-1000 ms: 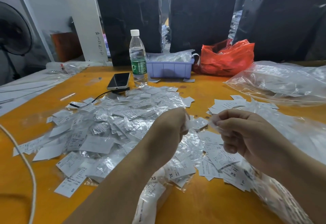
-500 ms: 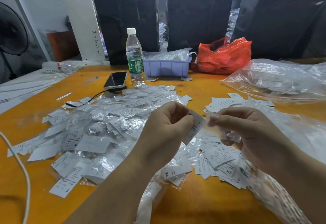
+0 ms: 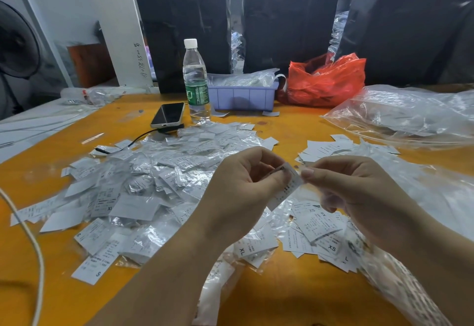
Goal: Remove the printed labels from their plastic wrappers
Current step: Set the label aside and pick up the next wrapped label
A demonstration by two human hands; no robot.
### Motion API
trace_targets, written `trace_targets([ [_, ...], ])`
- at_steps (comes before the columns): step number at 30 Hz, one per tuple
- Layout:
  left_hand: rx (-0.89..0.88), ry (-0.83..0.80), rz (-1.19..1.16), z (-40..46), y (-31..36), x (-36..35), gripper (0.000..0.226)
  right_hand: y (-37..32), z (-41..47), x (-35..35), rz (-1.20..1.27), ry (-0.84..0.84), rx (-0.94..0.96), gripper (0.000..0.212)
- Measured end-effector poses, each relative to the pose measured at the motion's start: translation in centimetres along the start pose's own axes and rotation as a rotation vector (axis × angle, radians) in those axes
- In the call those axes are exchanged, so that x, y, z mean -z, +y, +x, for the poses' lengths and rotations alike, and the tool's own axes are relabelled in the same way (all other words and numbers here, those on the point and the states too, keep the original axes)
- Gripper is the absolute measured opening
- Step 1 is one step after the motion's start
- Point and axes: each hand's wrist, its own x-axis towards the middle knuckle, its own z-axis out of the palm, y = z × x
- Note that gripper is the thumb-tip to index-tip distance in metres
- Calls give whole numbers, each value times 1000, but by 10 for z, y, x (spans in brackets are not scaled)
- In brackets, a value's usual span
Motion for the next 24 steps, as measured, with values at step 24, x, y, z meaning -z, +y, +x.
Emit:
trace_targets([
  [24,-26,26,27,0,-3,2,5,2,-4,0,-78,63,104,22],
])
